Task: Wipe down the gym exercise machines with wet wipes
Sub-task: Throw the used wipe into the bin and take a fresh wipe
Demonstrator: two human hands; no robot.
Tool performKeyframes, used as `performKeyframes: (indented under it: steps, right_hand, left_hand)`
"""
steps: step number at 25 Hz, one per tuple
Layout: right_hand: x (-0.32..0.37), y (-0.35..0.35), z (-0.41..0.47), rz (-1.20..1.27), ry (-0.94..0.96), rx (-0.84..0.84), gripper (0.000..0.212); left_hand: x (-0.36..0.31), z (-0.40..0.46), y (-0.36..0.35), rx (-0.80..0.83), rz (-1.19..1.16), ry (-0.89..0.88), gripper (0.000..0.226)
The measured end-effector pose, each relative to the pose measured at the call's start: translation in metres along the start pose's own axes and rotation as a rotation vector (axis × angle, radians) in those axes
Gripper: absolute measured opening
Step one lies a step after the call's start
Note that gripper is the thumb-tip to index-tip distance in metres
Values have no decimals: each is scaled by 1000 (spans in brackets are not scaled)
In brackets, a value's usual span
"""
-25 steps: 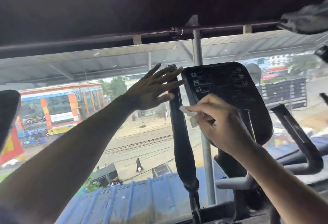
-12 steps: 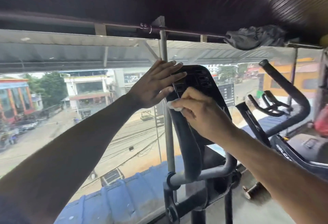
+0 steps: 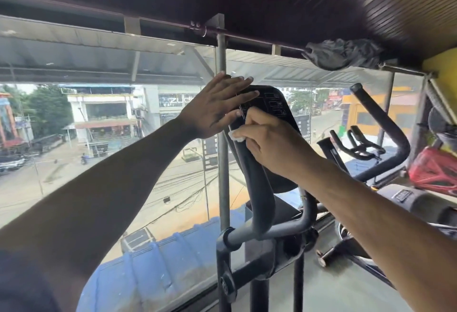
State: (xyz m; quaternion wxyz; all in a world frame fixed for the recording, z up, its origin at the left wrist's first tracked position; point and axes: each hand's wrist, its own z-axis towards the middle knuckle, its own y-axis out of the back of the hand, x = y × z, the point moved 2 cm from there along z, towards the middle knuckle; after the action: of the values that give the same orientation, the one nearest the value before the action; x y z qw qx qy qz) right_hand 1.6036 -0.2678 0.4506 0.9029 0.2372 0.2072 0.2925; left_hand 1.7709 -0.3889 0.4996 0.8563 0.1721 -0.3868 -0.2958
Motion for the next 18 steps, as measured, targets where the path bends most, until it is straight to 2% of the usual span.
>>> performKeyframes:
  steps: [2,5,8,12,16,18]
  right_hand:
    - [6,-1,-17,-44,43,96,16]
    - [17,14,-37,-121,228,283,18]
    - [16,26,-1,-341,387,374,16]
    - [14,17,37,-632,406,486,18]
    - [42,19,6,-621,520,807,19]
    - [45,20,9,-636,605,809,20]
  left_hand:
    - [0,1,-2,5,8,5,65]
    - [2,1,-3,8,19,-2,63]
    - [7,2,3,45,56,-33,64]
    - [8,4,9,80,71,-55,64]
    - [7,1,5,46,61,-25,59]
    - [6,1,5,49,64,-13,60]
